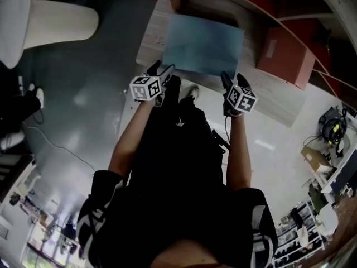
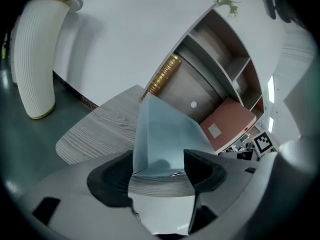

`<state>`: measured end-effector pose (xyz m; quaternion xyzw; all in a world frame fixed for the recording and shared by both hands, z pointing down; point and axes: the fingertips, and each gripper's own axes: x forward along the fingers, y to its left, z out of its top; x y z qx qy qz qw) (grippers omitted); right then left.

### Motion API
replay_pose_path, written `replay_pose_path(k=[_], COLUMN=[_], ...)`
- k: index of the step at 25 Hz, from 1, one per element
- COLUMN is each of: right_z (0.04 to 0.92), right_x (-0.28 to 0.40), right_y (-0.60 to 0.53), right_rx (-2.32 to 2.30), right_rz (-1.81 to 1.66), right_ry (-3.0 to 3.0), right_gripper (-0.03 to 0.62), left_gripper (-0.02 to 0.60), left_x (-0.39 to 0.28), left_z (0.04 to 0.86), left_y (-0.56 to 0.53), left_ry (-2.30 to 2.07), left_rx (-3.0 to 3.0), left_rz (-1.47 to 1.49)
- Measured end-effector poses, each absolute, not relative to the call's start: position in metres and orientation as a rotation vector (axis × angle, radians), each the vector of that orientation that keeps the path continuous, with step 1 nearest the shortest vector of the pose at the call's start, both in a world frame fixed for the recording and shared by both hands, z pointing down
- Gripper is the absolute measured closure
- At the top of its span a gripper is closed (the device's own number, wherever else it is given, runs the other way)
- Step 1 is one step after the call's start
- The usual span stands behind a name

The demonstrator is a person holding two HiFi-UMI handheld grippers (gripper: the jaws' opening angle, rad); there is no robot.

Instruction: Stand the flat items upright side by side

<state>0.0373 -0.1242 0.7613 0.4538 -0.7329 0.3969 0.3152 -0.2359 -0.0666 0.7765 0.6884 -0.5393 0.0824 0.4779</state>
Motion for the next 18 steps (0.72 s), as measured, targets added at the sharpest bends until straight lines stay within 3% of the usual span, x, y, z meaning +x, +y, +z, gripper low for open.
replay_pose_path(k=[18], right_z=[0.778], right_x=[0.025], right_y=[-0.118], right_rx=[1.129], right_rz=[1.086], right_ry=[-1.886], right_gripper=[0.27], left_gripper=[0.262], left_x=[-0.221], left_z=[0.788], left_y=[-0.067], left_ry=[-1.249], left_rx=[1.706], left_rz=[0.235])
